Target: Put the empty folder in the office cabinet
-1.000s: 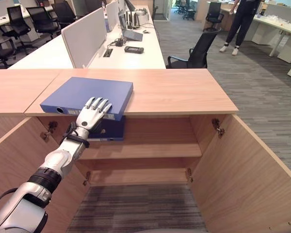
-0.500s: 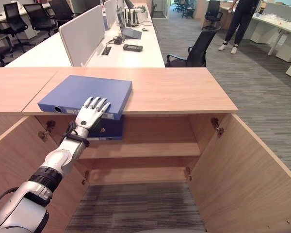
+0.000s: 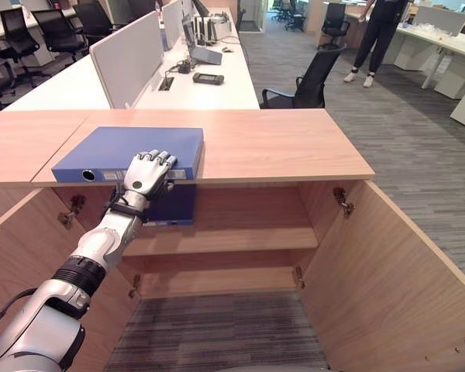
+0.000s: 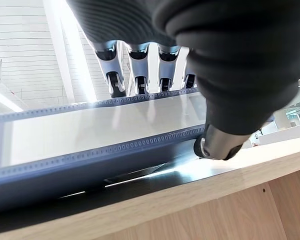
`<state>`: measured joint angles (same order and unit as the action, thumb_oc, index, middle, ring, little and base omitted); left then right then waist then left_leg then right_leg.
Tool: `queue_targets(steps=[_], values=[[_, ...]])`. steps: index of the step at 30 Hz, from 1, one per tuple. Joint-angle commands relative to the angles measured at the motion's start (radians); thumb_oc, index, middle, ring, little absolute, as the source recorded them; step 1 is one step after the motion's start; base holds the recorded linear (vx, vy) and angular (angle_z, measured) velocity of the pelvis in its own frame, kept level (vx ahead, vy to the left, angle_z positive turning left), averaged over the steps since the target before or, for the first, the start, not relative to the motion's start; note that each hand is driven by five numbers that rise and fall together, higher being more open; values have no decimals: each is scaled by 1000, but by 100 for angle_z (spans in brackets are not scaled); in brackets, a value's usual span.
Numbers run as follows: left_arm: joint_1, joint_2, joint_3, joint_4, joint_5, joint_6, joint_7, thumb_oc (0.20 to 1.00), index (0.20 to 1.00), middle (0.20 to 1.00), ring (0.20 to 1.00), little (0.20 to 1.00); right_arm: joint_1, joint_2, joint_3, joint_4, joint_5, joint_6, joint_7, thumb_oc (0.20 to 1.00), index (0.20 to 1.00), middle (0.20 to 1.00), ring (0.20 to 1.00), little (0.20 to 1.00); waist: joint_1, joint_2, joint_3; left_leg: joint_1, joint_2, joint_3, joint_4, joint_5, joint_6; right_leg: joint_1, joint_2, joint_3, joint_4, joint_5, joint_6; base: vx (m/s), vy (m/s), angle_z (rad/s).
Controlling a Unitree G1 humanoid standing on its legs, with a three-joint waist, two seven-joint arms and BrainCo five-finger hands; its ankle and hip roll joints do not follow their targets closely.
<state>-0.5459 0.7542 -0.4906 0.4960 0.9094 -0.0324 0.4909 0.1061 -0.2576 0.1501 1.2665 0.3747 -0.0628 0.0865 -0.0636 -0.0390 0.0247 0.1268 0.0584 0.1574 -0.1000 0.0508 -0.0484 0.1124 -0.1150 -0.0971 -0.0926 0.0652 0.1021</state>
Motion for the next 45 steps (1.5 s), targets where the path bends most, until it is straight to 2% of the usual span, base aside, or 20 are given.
queue_targets(steps=[1,7,13,23,27,34,36,37,38,39,42,43,45], values=[[-137,45,40,-34,-49,7,-22,200,200,200,200,200,-80,-2,3,67,44,-14,-5,1000,1000,1000,1000,1000,20,-5,30,64,25,-22,13,-113,-39,10,-62,30,24,-38,109,0,0,0],[-143,91,118,-206,-80,-25,-45,200,200,200,200,200,-79,8,-15,79,51,-5,3,1000,1000,1000,1000,1000,38,3,26,60,27,-33,13,-110,-40,16,-66,17,22,-43,108,-1,-5,1],[-77,117,289,-457,-164,-85,-49,200,200,200,200,200,-73,23,-26,93,53,0,19,1000,1000,1000,1000,1000,63,11,20,57,26,-50,13,-105,-41,31,-65,0,19,-51,100,-7,-28,10],[28,99,494,-688,-332,-162,-73,200,200,200,200,200,-75,26,-34,95,46,-2,33,1000,1000,1000,1000,1000,86,29,9,50,28,-70,13,-93,-46,42,-62,-26,15,-57,90,-5,-26,8],[49,82,542,-738,-407,-182,-88,200,200,200,200,200,-77,24,-30,94,43,-1,40,1000,1000,1000,1000,1000,90,35,7,47,30,-76,13,-88,-47,44,-61,-32,15,-58,87,-6,-12,4],[77,27,623,-833,-617,-227,-121,200,200,200,200,200,-81,16,-24,85,33,0,48,1000,1000,1000,1000,1000,101,41,5,41,29,-93,13,-82,-48,51,-57,-44,15,-64,81,-8,-16,5],[88,-1,632,-852,-755,-254,-151,200,200,200,200,200,-91,13,-16,62,33,-2,54,1000,1000,1000,1000,1000,106,44,6,34,29,-99,13,-73,-48,47,-56,-48,17,-59,77,-37,-12,11],[89,-1,633,-852,-757,-254,-153,200,200,200,200,200,-90,13,-15,62,32,-2,54,1000,1000,1000,1000,1000,106,44,4,37,29,-99,13,-79,-48,50,-56,-49,16,-64,78,-21,-7,9],[96,-10,641,-859,-846,-271,-173,200,200,200,200,200,-97,14,-4,33,34,-4,60,1000,1000,1000,1000,1000,108,46,6,37,30,-102,13,-78,-48,51,-56,-51,16,-65,77,10,-5,5],[96,-10,641,-860,-846,-271,-174,200,200,200,200,200,-97,13,-4,32,34,-4,60,1000,1000,1000,1000,1000,108,46,6,37,30,-102,13,-78,-48,52,-56,-51,16,-65,77,-19,-12,3],[120,-32,651,-872,-1016,-299,-219,200,200,200,200,200,-111,12,17,-51,52,-14,71,1000,1000,1000,1000,1000,114,45,8,29,31,-107,13,-69,-48,47,-55,-56,18,-60,74,-25,-8,1],[121,-32,652,-872,-1018,-299,-220,200,200,200,200,200,-110,12,17,-52,53,-14,71,1000,1000,1000,1000,1000,114,46,7,33,32,-107,13,-75,-48,52,-55,-57,17,-66,75,7,-4,4],[137,-40,659,-879,-1116,-313,-237,200,200,200,200,200,-121,8,33,-126,70,-22,75,1000,1000,1000,1000,1000,119,45,9,31,32,-110,13,-74,-49,54,-53,-58,17,-66,73,-8,1,4]])
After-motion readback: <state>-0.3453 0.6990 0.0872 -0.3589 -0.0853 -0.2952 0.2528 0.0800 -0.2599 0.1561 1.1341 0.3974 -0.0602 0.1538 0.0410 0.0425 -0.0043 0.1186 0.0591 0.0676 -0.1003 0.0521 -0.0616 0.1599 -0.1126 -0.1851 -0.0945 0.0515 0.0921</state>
